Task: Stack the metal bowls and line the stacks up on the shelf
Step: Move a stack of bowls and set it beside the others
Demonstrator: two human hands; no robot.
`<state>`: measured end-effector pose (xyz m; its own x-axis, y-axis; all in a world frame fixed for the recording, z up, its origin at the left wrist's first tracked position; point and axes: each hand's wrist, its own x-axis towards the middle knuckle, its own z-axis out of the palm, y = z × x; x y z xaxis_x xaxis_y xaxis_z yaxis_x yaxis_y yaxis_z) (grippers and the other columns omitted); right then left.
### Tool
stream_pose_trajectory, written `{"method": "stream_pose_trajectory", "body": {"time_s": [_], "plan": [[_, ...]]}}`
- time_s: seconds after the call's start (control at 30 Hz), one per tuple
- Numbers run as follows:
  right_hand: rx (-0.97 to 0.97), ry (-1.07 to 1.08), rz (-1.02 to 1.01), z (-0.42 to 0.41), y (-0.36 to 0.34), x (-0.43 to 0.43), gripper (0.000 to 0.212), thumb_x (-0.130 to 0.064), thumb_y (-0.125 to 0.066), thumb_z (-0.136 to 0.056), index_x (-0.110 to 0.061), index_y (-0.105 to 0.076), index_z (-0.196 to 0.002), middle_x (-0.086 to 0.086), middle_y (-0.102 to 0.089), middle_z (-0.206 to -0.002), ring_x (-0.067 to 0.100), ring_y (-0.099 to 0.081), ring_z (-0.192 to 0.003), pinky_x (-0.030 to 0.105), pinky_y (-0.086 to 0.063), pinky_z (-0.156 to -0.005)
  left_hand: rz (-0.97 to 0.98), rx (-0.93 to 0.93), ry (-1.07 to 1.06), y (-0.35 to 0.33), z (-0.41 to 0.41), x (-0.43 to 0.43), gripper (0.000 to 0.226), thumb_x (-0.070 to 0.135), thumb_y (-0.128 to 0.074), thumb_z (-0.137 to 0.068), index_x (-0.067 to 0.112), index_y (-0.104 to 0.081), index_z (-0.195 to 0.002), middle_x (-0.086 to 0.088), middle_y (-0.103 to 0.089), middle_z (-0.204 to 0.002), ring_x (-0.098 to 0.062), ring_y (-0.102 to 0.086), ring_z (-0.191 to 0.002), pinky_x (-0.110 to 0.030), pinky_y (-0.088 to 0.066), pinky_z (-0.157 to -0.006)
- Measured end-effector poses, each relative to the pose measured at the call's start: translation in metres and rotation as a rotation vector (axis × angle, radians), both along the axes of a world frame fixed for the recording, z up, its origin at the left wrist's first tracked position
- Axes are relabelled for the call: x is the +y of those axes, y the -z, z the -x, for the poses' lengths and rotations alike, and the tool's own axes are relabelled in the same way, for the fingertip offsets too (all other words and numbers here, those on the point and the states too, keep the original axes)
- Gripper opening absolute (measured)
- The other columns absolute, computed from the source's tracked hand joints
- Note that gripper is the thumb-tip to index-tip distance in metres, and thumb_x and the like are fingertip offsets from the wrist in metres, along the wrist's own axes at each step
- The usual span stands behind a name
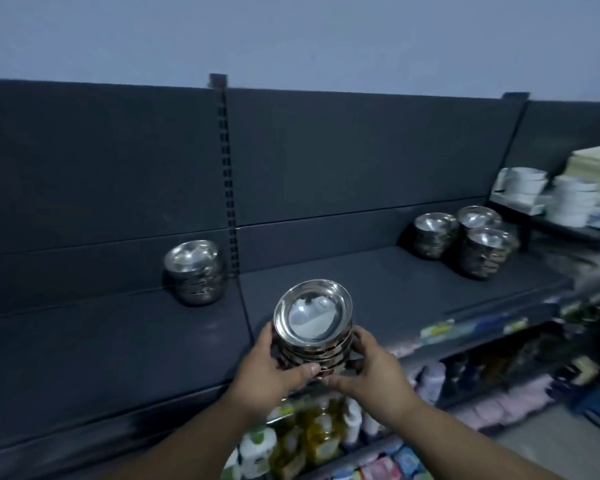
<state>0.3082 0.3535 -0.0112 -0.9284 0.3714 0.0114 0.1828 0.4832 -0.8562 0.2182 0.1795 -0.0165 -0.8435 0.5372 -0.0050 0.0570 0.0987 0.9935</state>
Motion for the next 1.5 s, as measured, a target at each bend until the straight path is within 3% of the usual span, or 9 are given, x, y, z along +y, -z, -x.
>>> {"method": "stream_pose_trajectory", "body": {"time_s": [0.13, 0.27, 0.43, 0.73, 0.93, 1.07, 1.2, 1.3, 1.5], "plan": [[0.006, 0.094, -0.022, -0.071, -0.013, 0.086, 0.084, -0.031, -0.088, -0.063, -0.042, -0.038, -0.13, -0.025, -0.059, -0.107, 0.003, -0.061, -0.105, 0.031, -0.054, -0.092, -0.017, 0.002, 0.11, -0.004, -0.055, 0.096, 0.082, 0.026, -0.089, -0.062, 0.035, -0.043, -0.13, 0.013, -0.066, -0.117, -0.005, -0.064, -0.108, -0.033, -0.052, -0.098], [-0.009, 0.176, -0.003, -0.109, -0.015, 0.151, 0.095, -0.056, -0.083, -0.047, -0.044, -0.039, -0.13, -0.018, -0.064, -0.117, 0.004, -0.062, -0.109, 0.035, -0.053, -0.096, -0.029, 0.0, 0.2, -0.01, -0.081, 0.172, 0.079, 0.018, -0.088, -0.065, 0.032, -0.045, -0.129, 0.012, -0.067, -0.116, -0.003, -0.064, -0.108, -0.034, -0.051, -0.099], [-0.001, 0.261, 0.024, -0.112, -0.008, 0.215, 0.077, -0.029, -0.089, -0.06, -0.048, -0.041, -0.118, -0.018, -0.066, -0.113, 0.002, -0.063, -0.106, 0.035, -0.052, -0.097, -0.028, -0.007, 0.251, -0.005, -0.073, 0.245, 0.08, 0.03, -0.089, -0.056, 0.044, -0.047, -0.122, 0.018, -0.069, -0.111, -0.005, -0.065, -0.106, -0.038, -0.052, -0.098], [-0.011, 0.238, 0.038, 0.01, -0.006, 0.308, 0.09, -0.019, -0.086, -0.067, -0.031, -0.034, -0.14, -0.017, -0.061, -0.115, 0.002, -0.06, -0.106, 0.014, -0.049, -0.084, -0.047, -0.018, 0.183, 0.004, 0.044, 0.344, 0.092, 0.036, -0.09, -0.041, 0.041, -0.047, -0.122, 0.012, -0.066, -0.115, -0.014, -0.066, -0.106, -0.042, -0.052, -0.097], [-0.043, 0.168, 0.083, 0.1, 0.001, 0.351, 0.074, -0.015, -0.086, -0.064, -0.046, -0.04, -0.113, -0.018, -0.067, -0.103, 0.001, -0.066, -0.1, 0.03, -0.053, -0.095, 0.046, 0.048, 0.14, 0.013, 0.13, 0.381, 0.088, 0.034, -0.09, -0.044, 0.032, -0.049, -0.122, 0.009, -0.068, -0.116, -0.009, -0.064, -0.109, -0.043, -0.05, -0.099], [-0.08, 0.088, 0.061, 0.14, 0.013, 0.371, 0.081, -0.022, -0.085, -0.061, -0.048, -0.038, -0.122, -0.017, -0.07, -0.106, -0.001, -0.065, -0.103, 0.03, -0.05, -0.099, 0.131, 0.064, 0.048, 0.017, 0.156, 0.392, 0.097, 0.051, -0.085, -0.038, 0.037, -0.045, -0.126, 0.019, -0.063, -0.117, 0.002, -0.058, -0.11, -0.023, -0.048, -0.094], [-0.101, 0.043, 0.032, 0.173, 0.02, 0.389, 0.096, -0.025, -0.084, -0.062, -0.035, -0.032, -0.142, -0.016, -0.069, -0.112, 0.0, -0.063, -0.108, 0.029, -0.048, -0.102, 0.166, 0.066, -0.021, 0.022, 0.173, 0.402, 0.088, 0.038, -0.09, -0.051, 0.042, -0.039, -0.122, 0.027, -0.057, -0.113, 0.01, -0.052, -0.106, -0.001, -0.041, -0.076], [-0.105, 0.025, -0.029, 0.187, 0.021, 0.399, 0.092, -0.017, -0.082, -0.069, -0.03, -0.031, -0.144, -0.014, -0.067, -0.114, 0.003, -0.062, -0.109, 0.016, -0.044, -0.097, 0.215, 0.091, -0.101, 0.02, 0.176, 0.413, 0.088, 0.033, -0.09, -0.06, 0.04, -0.037, -0.129, 0.025, -0.056, -0.113, 0.004, -0.053, -0.105, -0.002, -0.038, -0.078], [-0.126, -0.038, -0.144, 0.179, 0.024, 0.413, 0.077, -0.019, -0.077, -0.076, -0.02, -0.036, -0.142, -0.001, -0.063, -0.126, 0.017, -0.059, -0.118, 0.017, -0.04, -0.093, 0.318, 0.134, -0.328, 0.021, 0.147, 0.428, 0.077, 0.029, -0.083, -0.07, 0.033, -0.04, -0.134, 0.015, -0.057, -0.121, -0.003, -0.054, -0.111, -0.009, -0.04, -0.086]]}}
